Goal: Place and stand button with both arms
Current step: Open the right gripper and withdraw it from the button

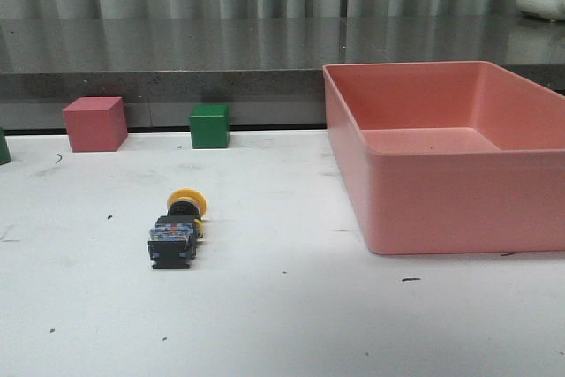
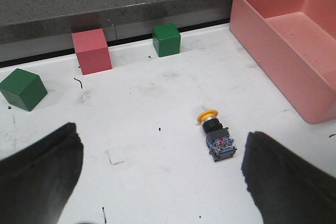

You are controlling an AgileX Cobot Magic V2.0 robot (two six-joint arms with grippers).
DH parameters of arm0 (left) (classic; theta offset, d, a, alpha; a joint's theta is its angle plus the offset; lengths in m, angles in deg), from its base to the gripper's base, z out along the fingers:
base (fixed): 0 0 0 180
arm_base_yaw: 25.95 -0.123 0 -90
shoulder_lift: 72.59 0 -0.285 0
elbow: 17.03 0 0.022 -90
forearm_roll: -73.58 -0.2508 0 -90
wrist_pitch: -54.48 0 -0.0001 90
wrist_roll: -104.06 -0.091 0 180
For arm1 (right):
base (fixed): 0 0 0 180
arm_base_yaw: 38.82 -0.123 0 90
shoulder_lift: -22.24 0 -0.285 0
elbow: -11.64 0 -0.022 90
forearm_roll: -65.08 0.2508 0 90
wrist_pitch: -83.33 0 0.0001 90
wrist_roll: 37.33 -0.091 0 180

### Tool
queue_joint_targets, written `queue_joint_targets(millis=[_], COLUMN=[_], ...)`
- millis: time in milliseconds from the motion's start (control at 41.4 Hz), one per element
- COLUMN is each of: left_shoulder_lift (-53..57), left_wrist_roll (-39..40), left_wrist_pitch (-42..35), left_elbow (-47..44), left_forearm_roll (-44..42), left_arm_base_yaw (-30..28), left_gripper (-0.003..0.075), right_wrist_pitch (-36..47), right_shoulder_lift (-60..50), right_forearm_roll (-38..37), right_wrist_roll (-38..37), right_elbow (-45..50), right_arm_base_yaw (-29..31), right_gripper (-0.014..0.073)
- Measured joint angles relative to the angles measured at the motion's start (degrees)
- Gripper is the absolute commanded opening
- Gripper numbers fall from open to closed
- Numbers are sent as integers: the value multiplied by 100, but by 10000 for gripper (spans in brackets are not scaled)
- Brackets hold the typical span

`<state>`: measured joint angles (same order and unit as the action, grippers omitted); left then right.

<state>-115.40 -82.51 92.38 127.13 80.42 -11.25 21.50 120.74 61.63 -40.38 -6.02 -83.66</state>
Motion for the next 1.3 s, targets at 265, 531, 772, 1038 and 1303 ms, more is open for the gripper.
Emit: queue_joint_targets(millis=[265, 531, 772, 1038, 1303], left_shoulder_lift=[0, 0, 0, 0, 0], left_wrist_roll=[0, 0, 0, 0, 0], left_wrist_pitch=[0, 0, 0, -9, -273], left_elbow=[0, 0, 0, 0, 0], left_forearm_roll=[0, 0, 0, 0, 0], left_arm_base_yaw=[0, 0, 0, 0, 0], left_gripper=[599, 599, 599, 599, 599], right_wrist_pitch=[406, 595, 694, 748, 775], right_shoulder_lift=[-1729, -3028, -4103, -5330, -6031], right_forearm_roll=[0, 9, 9, 9, 9], right_wrist_roll=[220, 233, 233, 233, 233], right_elbow=[1669, 2865, 3835, 4651, 5005], right_arm_base_yaw=[0, 0, 0, 0, 0], right_gripper=[570, 570, 570, 570, 570])
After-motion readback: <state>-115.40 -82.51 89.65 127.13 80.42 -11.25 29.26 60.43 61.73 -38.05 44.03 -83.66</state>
